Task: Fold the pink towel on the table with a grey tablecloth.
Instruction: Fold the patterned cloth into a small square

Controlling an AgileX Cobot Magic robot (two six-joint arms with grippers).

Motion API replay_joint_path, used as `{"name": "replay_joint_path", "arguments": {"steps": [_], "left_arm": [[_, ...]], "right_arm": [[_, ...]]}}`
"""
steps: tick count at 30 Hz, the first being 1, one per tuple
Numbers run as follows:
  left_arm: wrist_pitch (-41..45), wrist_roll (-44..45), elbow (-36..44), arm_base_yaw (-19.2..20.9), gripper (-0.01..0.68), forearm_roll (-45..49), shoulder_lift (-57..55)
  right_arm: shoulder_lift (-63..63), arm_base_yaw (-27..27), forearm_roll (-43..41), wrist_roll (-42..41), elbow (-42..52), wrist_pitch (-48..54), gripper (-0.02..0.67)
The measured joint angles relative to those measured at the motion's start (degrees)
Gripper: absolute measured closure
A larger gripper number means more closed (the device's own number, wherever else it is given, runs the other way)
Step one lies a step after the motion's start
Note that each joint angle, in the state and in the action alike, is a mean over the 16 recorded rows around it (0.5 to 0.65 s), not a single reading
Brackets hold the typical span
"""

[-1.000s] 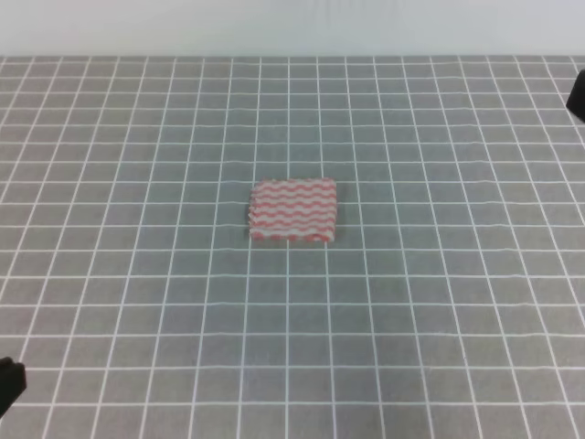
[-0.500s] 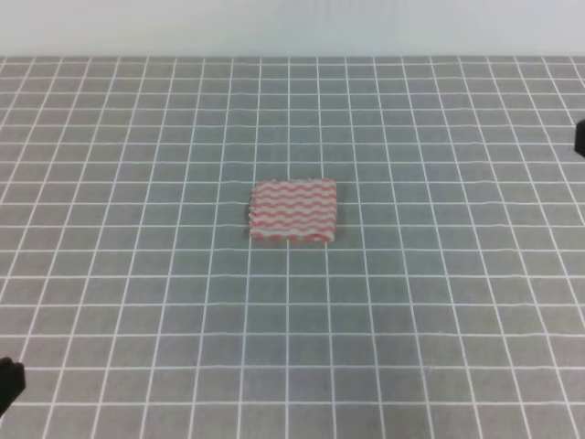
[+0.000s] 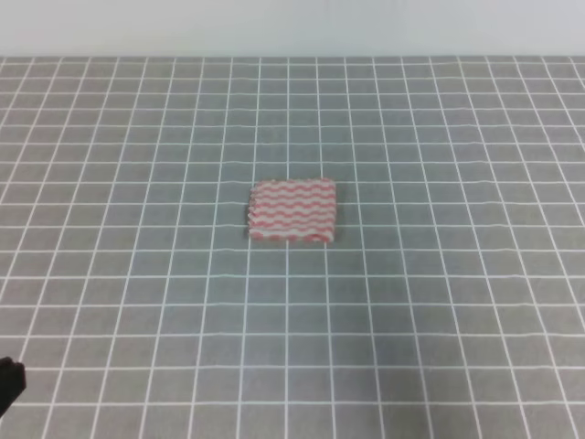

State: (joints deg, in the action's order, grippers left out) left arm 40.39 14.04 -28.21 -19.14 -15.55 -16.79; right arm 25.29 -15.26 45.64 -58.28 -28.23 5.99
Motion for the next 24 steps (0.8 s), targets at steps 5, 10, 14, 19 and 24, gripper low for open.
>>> {"name": "replay_joint_path", "arguments": {"steps": [5, 10, 14, 19, 24], "left_arm": [[0.0, 0.0, 0.0, 0.0, 0.673, 0.0, 0.0], [-0.1, 0.0, 0.0, 0.0, 0.673, 0.0, -0.1], [-0.1, 0.0, 0.0, 0.0, 0.673, 0.0, -0.1], [0.0, 0.0, 0.0, 0.0, 0.673, 0.1, 0.0], [0.0, 0.0, 0.0, 0.0, 0.673, 0.1, 0.0]], "right_arm": [[-7.0, 4.2, 3.8, -0.1, 10.2, -3.8, 0.665], [-11.8, 8.7, 7.7, -0.2, 17.9, -4.4, 0.665], [-14.1, 11.3, 9.3, 0.6, 21.6, -4.6, 0.665], [-15.8, 12.8, -1.8, 13.9, 23.8, -4.2, 0.665], [-18.4, 13.2, -19.5, 34.0, 24.6, 0.2, 0.665]]}}
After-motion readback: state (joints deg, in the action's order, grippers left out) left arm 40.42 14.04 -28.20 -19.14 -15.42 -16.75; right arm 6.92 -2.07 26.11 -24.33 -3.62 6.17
